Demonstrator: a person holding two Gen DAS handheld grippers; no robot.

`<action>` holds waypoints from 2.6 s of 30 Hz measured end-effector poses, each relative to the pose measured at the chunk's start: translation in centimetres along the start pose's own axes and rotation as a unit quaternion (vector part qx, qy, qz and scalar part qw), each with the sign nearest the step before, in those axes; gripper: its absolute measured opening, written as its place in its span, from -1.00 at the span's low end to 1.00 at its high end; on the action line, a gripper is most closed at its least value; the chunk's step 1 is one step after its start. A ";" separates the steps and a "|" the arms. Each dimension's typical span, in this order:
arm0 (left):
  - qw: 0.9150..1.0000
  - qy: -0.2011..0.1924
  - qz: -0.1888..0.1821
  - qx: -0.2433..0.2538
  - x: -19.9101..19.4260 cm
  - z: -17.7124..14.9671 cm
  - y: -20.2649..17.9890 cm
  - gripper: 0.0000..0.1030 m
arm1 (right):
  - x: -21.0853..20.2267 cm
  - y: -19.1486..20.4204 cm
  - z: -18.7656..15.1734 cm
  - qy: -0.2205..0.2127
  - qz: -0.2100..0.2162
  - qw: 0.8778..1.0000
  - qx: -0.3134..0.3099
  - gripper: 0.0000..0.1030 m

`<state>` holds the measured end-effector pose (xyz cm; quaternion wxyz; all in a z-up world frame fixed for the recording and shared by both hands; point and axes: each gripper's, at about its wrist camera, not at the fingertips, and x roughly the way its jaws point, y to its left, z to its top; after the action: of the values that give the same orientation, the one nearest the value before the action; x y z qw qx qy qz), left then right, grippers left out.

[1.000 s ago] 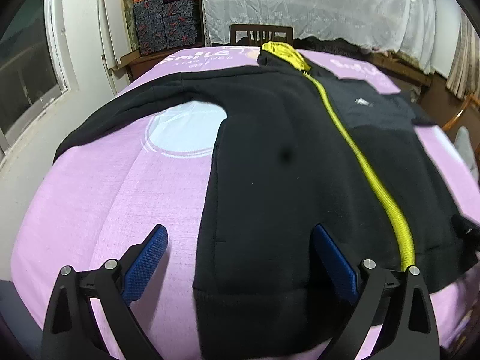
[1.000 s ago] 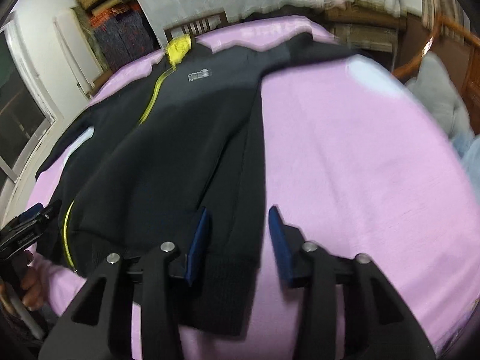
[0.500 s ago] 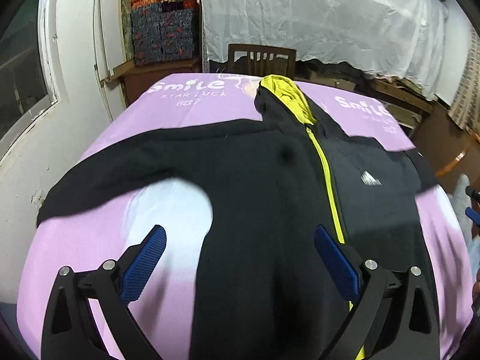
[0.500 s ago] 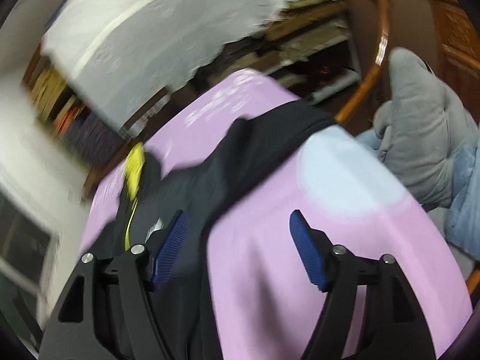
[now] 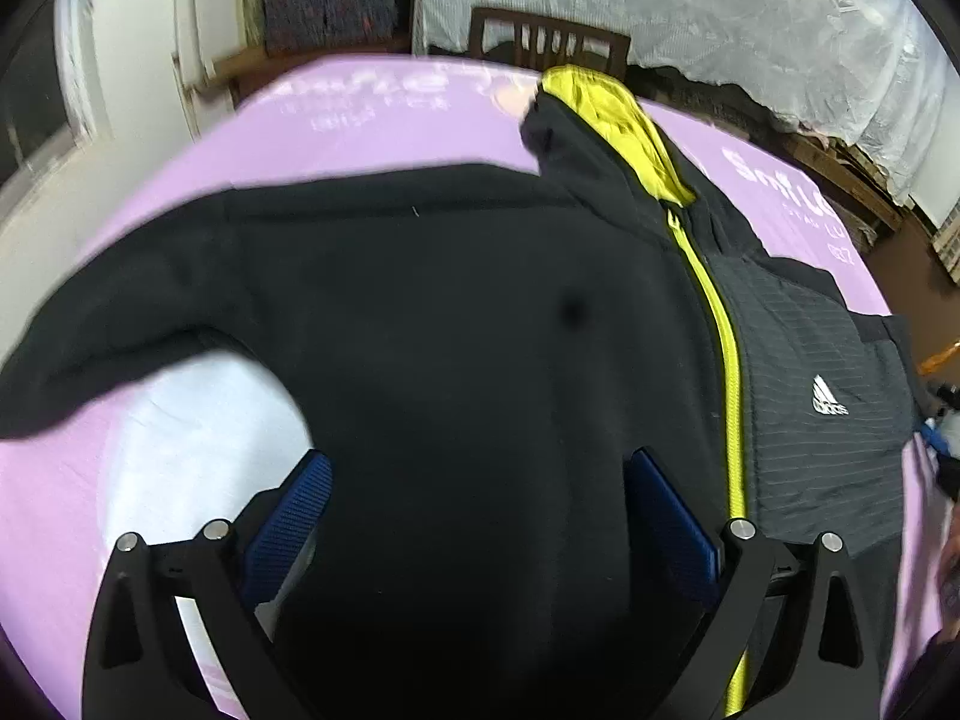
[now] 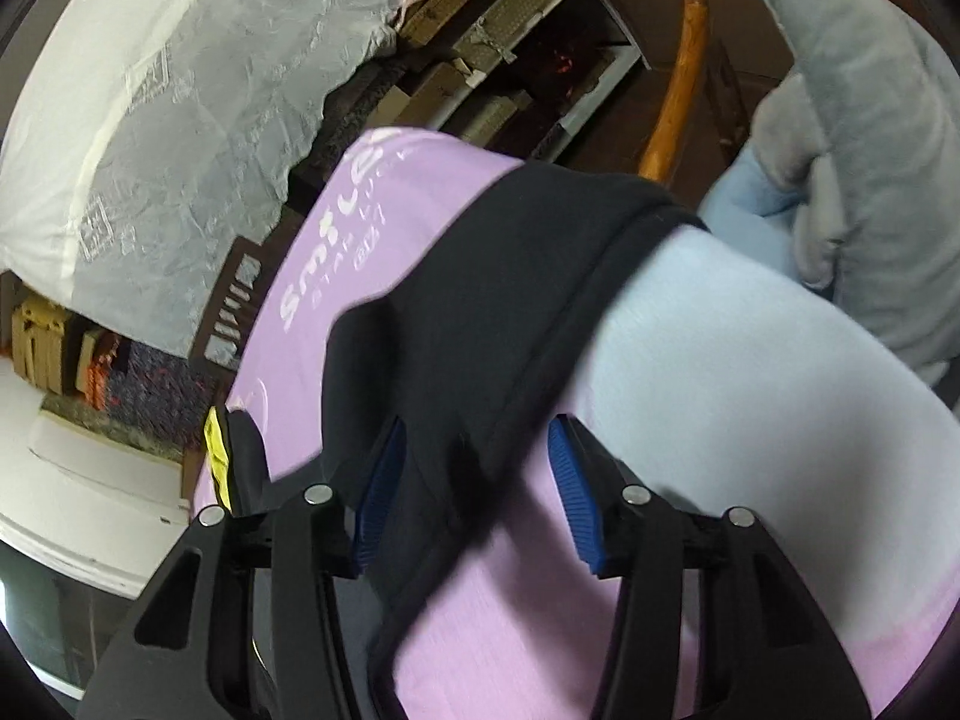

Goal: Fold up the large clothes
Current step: 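Grasp the hoodie sleeve cuff with the right gripper and lift it, then carry the sleeve with the right gripper across the hoodie body and lay it down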

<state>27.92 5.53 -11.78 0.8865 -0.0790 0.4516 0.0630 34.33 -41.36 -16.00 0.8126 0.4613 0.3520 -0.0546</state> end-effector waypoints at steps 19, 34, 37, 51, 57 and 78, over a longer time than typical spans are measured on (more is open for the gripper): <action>0.999 0.003 0.031 0.027 0.7 -0.4 -0.7 0.93 | -4.2 -3.8 -0.1 -0.056 -0.018 0.998 0.005 -0.60; 1.000 0.010 0.016 0.010 0.9 -0.1 0.1 0.93 | -3.9 -10.3 5.7 -0.088 0.068 0.980 0.166 -0.43; 1.000 0.014 0.001 -0.009 0.8 0.4 1.3 0.93 | -3.4 -10.7 6.6 -0.078 0.069 0.979 0.172 -0.92; 0.997 0.023 0.001 -0.069 0.5 1.3 4.7 0.93 | -8.1 8.0 0.0 -0.139 0.008 0.971 -0.194 -0.92; 0.997 0.023 0.000 -0.069 0.3 1.3 4.9 0.93 | -4.1 15.4 -9.7 -0.066 0.007 0.934 -0.351 -0.91; 0.999 -0.024 0.023 -0.005 -1.4 0.6 2.8 0.93 | -2.0 7.8 -9.8 0.126 0.087 0.973 -0.172 0.21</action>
<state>27.08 8.32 -10.47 0.8949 -0.0718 0.4316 0.0876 30.95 -29.65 -12.47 0.8303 0.3469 0.4145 0.1358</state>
